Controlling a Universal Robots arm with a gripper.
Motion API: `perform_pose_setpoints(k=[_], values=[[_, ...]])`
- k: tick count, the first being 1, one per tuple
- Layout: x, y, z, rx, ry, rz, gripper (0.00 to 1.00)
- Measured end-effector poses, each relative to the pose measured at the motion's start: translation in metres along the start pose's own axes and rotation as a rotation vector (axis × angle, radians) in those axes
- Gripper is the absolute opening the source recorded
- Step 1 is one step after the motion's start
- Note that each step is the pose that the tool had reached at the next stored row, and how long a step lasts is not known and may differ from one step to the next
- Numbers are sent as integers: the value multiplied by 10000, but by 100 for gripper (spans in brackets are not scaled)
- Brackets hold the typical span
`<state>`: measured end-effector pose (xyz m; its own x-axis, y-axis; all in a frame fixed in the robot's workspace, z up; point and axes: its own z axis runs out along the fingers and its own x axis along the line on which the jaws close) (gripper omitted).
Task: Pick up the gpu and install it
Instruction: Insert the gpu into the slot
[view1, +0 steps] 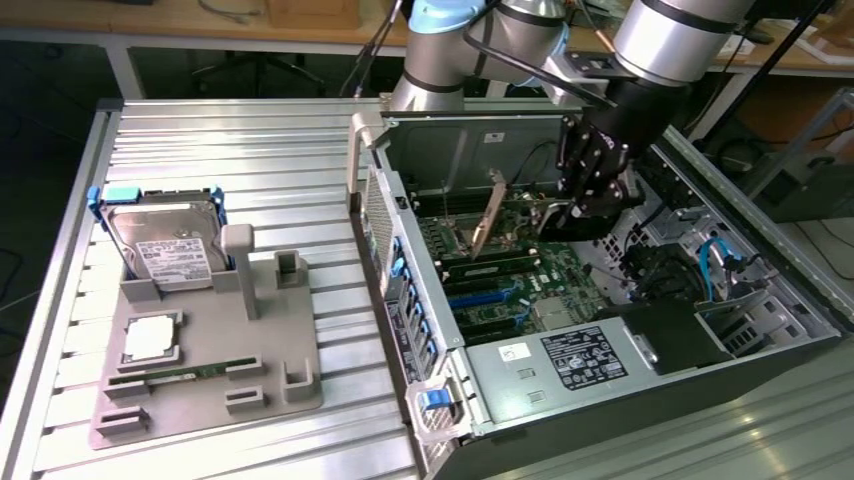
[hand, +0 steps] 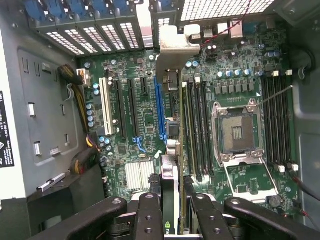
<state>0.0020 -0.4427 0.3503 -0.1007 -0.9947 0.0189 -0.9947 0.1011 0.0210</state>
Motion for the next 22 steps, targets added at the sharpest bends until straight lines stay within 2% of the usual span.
perform_pose_setpoints(k=[15, 18, 22], values=[[1, 1, 10, 2, 1, -52, 27], [4, 28, 35, 39, -3, -72, 27], [7, 64, 98, 42, -2, -101, 27]])
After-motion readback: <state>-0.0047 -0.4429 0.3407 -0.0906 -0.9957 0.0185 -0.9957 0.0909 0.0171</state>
